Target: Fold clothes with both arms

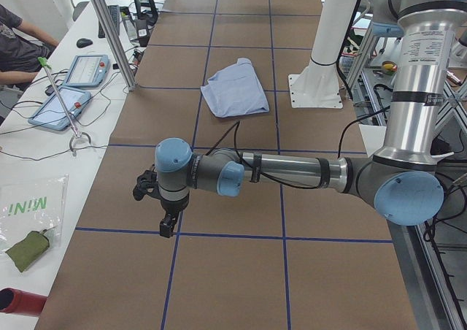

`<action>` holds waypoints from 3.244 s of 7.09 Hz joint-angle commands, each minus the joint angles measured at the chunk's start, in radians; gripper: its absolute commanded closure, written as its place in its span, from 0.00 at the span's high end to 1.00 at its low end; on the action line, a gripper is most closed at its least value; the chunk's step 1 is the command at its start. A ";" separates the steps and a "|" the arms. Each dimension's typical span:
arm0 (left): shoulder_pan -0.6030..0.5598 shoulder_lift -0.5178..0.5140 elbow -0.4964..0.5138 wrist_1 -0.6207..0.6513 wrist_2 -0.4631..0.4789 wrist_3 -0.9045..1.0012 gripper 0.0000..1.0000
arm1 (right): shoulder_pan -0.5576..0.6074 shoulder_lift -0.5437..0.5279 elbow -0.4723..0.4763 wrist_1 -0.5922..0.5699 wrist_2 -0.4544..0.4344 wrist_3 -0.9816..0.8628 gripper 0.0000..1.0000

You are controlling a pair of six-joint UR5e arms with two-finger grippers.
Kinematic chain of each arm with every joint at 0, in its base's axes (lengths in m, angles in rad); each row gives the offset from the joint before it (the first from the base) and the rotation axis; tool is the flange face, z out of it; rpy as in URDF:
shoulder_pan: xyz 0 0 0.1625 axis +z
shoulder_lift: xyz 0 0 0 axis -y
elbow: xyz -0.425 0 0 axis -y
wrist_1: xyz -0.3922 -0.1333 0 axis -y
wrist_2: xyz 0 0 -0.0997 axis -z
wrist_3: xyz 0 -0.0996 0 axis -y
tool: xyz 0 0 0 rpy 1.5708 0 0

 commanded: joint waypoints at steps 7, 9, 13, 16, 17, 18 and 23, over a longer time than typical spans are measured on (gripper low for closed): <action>0.003 0.053 -0.035 0.102 -0.097 -0.005 0.99 | 0.055 -0.043 0.066 -0.001 0.069 0.076 1.00; 0.003 0.052 -0.035 0.102 -0.096 -0.005 0.99 | 0.058 -0.101 0.150 0.000 0.075 0.121 1.00; 0.003 0.055 -0.033 0.104 -0.096 -0.003 0.99 | 0.058 -0.123 0.198 0.002 0.076 0.174 1.00; 0.003 0.053 -0.033 0.104 -0.096 -0.005 0.99 | 0.058 -0.126 0.195 0.002 0.078 0.174 1.00; 0.003 0.053 -0.033 0.104 -0.096 -0.005 0.99 | 0.057 -0.126 0.194 0.002 0.076 0.174 1.00; 0.003 0.053 -0.032 0.104 -0.096 -0.003 0.99 | 0.057 -0.126 0.195 0.003 0.076 0.174 1.00; 0.005 0.049 -0.029 0.104 -0.094 -0.005 0.99 | 0.057 -0.126 0.192 0.010 0.076 0.174 1.00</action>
